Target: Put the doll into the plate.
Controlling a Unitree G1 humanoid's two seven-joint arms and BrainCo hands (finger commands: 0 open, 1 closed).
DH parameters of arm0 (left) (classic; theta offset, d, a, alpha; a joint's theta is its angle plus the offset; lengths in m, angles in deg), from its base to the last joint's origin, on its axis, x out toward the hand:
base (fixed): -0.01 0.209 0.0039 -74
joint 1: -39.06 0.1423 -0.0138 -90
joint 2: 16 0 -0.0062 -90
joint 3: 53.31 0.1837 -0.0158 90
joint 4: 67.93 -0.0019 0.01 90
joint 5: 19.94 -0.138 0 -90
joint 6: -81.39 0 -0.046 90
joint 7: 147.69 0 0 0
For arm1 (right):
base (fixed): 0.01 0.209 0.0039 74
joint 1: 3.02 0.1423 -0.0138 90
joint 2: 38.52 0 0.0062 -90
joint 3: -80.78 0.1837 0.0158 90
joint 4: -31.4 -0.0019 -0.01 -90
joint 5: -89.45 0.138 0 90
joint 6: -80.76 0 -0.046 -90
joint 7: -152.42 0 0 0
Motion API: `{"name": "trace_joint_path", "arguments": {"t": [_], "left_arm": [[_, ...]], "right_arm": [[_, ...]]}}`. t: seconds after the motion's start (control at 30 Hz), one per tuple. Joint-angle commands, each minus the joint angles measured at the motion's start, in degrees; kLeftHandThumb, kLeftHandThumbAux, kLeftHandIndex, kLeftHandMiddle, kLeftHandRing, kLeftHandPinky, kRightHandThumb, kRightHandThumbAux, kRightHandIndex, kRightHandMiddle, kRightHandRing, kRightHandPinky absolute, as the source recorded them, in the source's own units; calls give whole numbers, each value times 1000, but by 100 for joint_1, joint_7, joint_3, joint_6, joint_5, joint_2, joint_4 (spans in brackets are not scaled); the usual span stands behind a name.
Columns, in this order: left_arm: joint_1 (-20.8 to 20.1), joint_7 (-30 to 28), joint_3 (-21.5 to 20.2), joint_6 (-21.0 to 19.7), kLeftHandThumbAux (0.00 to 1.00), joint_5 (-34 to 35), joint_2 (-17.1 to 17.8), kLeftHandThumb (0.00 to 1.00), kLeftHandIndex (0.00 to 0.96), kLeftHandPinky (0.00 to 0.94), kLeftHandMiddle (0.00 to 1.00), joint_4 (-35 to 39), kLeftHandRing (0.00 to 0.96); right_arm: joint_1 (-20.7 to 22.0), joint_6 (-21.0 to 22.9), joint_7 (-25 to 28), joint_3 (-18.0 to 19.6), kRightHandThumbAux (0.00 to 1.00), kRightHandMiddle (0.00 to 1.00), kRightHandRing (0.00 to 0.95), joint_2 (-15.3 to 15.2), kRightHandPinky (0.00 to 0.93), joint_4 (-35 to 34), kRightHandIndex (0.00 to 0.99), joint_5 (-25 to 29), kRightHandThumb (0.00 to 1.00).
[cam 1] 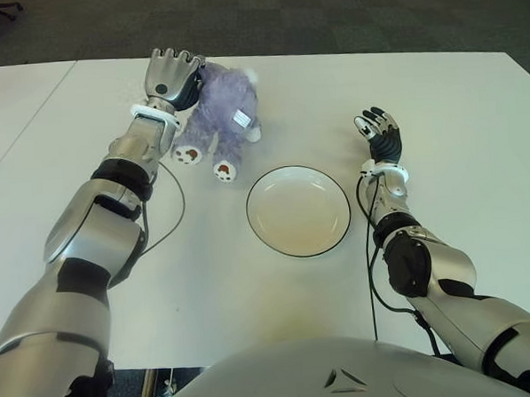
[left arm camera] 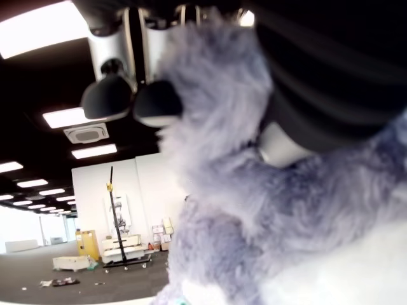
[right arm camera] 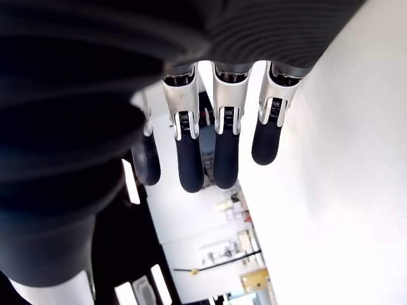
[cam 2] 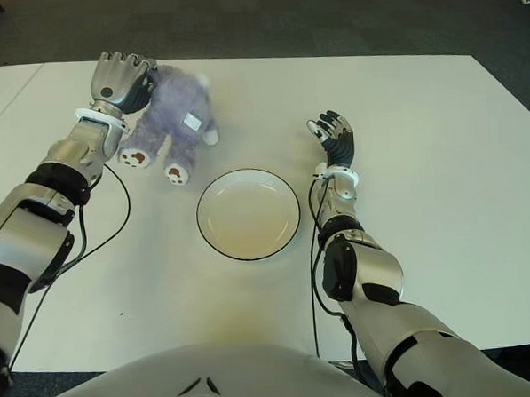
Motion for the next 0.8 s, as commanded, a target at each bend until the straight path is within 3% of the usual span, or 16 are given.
{"name": "trace_joint_path", "arguments": {"t": [0.03, 0.37, 0.57, 0.8], "left_arm": [[-281, -31, 24, 109, 698, -130, 59, 747, 441, 866, 872, 232, 871], [-386, -283, -23, -53, 698, -404, 240, 746, 441, 867, 870, 1145, 867], [-334, -459, -59, -352, 697, -714, 354, 744, 441, 883, 867, 1819, 865], [-293, -470, -97, -444, 697, -911, 407, 743, 441, 883, 860, 2117, 862]], "right_arm": [[-801, 765, -148, 116, 824, 274, 243, 223, 207, 626, 259, 130, 0], [-819, 747, -180, 64, 816, 267, 238, 221, 216, 627, 254, 65, 1], [-805, 780, -150, 93, 818, 266, 243, 229, 219, 630, 248, 103, 0], [-797, 787, -143, 114, 821, 262, 239, 243, 216, 630, 238, 124, 0]]}}
